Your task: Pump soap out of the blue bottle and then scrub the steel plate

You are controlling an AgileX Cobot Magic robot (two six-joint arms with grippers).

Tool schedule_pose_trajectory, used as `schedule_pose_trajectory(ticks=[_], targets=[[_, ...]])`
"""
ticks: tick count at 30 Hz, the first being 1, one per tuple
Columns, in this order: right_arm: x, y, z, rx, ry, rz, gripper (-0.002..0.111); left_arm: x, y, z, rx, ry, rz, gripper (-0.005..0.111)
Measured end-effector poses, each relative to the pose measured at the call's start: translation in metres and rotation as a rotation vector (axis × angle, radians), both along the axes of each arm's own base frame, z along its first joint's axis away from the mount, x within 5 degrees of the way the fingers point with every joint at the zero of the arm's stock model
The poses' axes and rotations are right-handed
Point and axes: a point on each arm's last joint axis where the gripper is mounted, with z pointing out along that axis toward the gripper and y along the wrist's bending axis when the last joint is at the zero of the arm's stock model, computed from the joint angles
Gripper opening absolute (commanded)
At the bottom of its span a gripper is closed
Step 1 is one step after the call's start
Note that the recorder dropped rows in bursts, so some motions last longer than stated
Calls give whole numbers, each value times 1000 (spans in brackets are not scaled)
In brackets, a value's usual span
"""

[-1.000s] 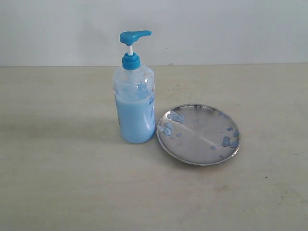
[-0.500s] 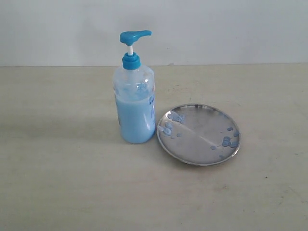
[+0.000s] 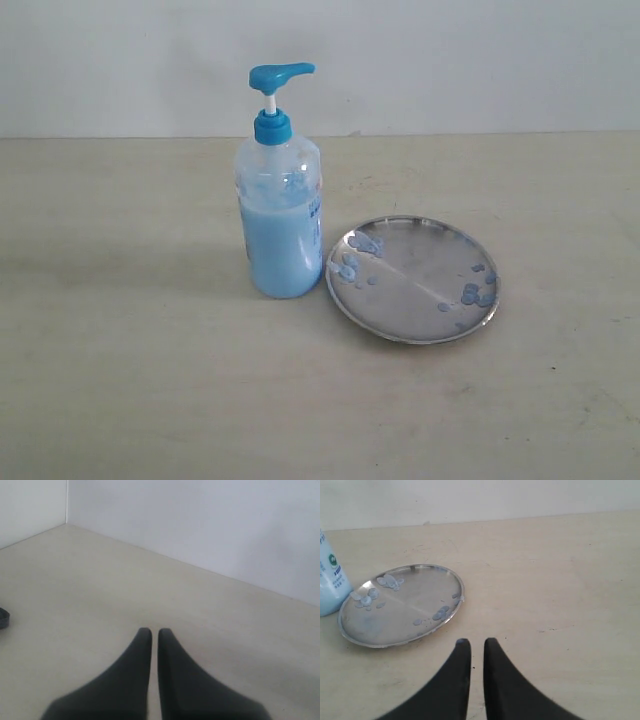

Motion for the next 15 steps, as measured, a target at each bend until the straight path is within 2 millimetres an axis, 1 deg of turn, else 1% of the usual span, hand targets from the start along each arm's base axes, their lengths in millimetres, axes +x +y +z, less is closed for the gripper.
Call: schedule_pose_trajectory(ticks=[4, 6, 8, 13, 15], targets=[[0, 0, 0, 0, 1, 0, 0, -2, 2, 1, 2, -15, 21, 4], [0, 0, 0, 2, 1, -1, 0, -13, 6, 6, 65, -91, 59, 4], [0, 0, 0, 2, 2, -1, 0, -14, 2, 10, 110, -143, 17, 4], [0, 0, 1, 2, -7, 0, 0, -14, -7, 26, 41, -248, -75, 4], [0, 0, 1, 2, -8, 0, 0, -15, -11, 37, -47, -311, -113, 4]])
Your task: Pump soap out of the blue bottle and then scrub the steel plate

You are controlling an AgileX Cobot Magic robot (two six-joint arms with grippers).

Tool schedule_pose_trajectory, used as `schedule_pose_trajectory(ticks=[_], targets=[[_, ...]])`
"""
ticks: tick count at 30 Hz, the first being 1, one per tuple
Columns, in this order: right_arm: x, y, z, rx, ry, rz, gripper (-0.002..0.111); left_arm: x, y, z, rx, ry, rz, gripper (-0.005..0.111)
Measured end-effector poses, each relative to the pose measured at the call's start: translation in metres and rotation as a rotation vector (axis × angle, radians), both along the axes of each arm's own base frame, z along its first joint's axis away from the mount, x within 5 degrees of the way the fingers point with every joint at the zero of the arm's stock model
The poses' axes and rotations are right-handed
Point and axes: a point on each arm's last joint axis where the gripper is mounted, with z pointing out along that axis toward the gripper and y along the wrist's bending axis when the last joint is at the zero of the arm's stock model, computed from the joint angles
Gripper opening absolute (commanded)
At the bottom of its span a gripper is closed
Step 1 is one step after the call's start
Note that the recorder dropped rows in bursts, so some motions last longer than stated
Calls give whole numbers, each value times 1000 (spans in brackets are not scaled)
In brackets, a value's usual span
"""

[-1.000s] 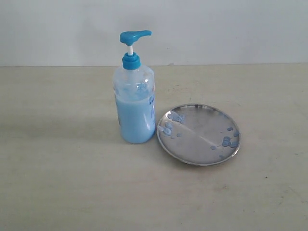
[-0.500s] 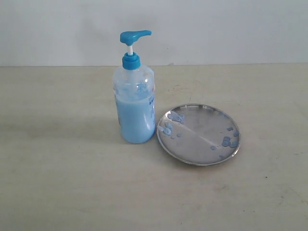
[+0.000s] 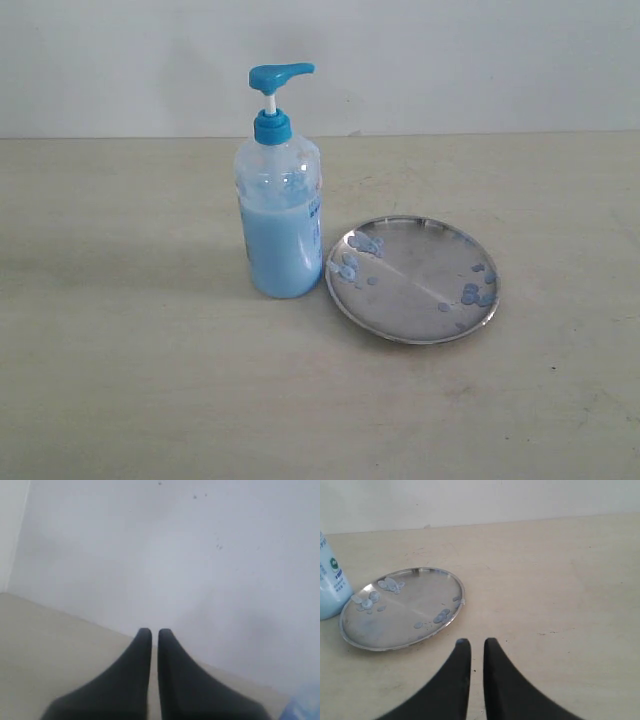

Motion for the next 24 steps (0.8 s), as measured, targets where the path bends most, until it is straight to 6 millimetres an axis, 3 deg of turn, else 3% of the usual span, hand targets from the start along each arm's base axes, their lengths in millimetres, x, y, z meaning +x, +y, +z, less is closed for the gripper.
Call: schedule_pose_trajectory(ticks=[5, 9, 12, 15, 19, 24], targets=[[0, 0, 0, 0, -2, 0, 0, -2, -7, 12, -56, -61, -93, 4], [0, 0, 0, 0, -4, 0, 0, -1, -6, 7, 196, -19, -62, 4], [0, 0, 0, 2, -4, 0, 0, 2, -2, -8, 417, 73, -18, 4], [0, 0, 0, 5, -4, 0, 0, 4, -2, -21, 508, 124, -24, 4], [0, 0, 0, 5, -4, 0, 0, 4, -7, -19, 513, 83, -69, 4], [0, 0, 0, 7, -4, 0, 0, -1, -17, 7, 344, -71, -179, 4]])
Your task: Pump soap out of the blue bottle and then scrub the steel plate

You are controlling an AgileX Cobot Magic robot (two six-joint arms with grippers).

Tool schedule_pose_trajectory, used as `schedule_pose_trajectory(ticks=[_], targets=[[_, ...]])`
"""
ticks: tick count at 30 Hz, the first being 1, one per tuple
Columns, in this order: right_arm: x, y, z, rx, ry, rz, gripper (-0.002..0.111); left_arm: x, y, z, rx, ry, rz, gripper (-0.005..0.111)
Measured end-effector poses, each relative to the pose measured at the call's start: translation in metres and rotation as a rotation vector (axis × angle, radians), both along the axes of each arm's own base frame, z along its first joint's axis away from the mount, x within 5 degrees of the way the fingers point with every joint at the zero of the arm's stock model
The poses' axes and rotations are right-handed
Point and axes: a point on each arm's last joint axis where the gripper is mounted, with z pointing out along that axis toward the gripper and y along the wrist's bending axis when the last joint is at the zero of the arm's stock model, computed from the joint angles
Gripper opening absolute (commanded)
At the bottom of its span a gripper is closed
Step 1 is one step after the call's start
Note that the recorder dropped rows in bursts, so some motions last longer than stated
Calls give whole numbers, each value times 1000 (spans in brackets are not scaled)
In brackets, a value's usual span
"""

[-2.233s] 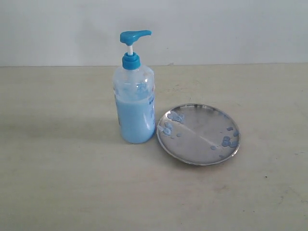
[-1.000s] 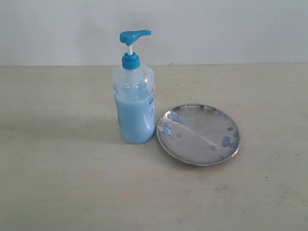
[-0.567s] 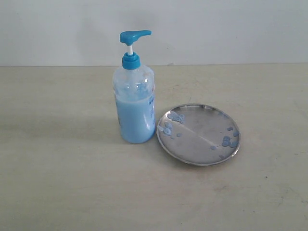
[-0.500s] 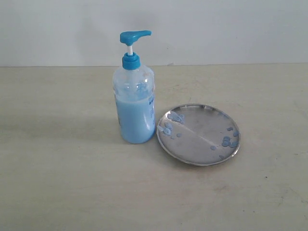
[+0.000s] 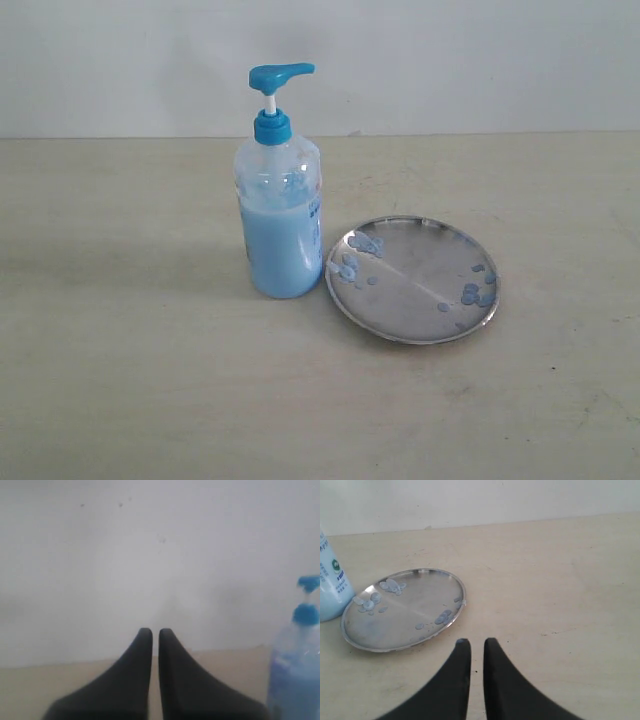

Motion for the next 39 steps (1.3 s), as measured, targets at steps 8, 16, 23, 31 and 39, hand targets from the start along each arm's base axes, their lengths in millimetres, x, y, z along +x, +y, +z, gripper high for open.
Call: schedule_pose_trajectory(ticks=[8, 16, 23, 31, 39], targets=[[0, 0, 0, 2, 0, 0, 0, -5, -10, 13, -77, -130, -137, 4], [0, 0, 0, 2, 0, 0, 0, 3, 5, -12, 124, -24, 81, 4], [0, 0, 0, 2, 0, 0, 0, 2, 1, -50, -15, 393, 11, 4], [0, 0, 0, 2, 0, 0, 0, 2, 7, -53, -73, 426, 110, 4], [0, 0, 0, 2, 0, 0, 0, 2, 9, -53, -72, 427, 133, 4]])
